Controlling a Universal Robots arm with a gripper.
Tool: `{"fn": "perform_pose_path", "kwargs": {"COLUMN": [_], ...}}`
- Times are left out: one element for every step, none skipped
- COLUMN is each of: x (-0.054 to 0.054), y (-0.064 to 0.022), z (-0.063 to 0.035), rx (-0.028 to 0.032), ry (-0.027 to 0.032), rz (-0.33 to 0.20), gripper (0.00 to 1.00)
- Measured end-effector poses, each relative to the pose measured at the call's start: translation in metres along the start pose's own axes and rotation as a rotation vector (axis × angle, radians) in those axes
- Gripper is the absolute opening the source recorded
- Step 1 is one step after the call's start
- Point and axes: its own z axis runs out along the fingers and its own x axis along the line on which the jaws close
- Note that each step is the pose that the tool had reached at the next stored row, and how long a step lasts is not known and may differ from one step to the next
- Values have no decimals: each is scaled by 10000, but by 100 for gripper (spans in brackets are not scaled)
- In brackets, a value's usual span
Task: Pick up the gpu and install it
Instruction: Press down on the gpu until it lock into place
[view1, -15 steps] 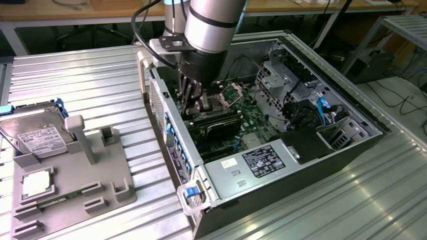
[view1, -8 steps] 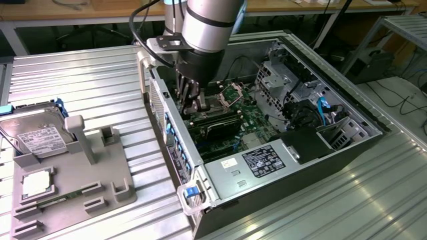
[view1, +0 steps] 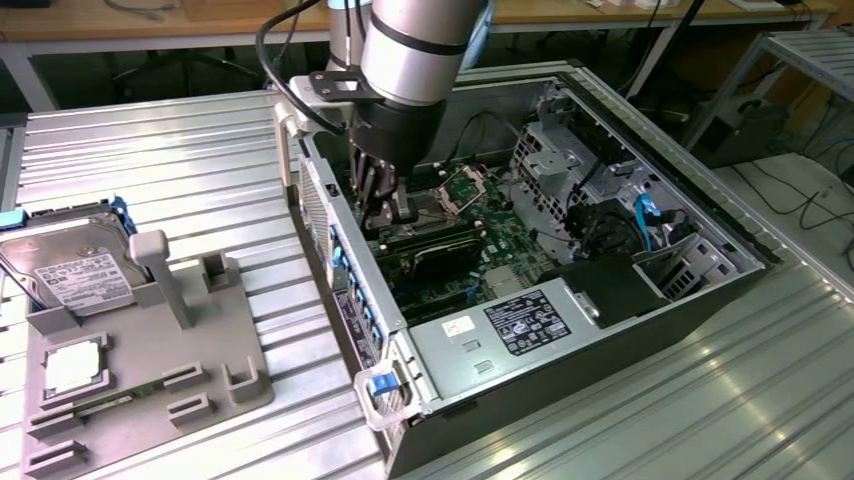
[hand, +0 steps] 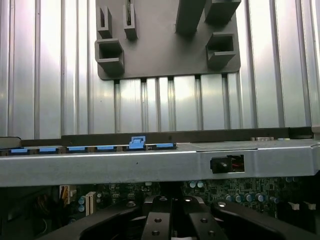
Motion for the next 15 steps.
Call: {"fn": "perform_pose_path", "kwargs": {"x": [2,4,7,10,13,17,21,27,33,36,40,45,50,50,51], "y": [0,0,-1,-1,-1,-1,-1,-2,-3,-3,-3,-3,-3,-4,-3], "z": [2,2,3,3,4,4,4,5,6,7,7,7,8,10,11], "rx": [-18,-38,-56,-73,-90,-108,-126,-145,-165,-182,-204,-223,-242,-261,-280], "ry": [-2,-2,-1,2,1,2,4,4,4,3,4,9,8,8,11], "rz": [0,0,-1,-1,-1,-1,-2,-2,-4,-5,-5,-5,-7,-7,-6], "gripper": [11,11,11,11,11,11,11,11,11,11,11,11,11,11,11]}}
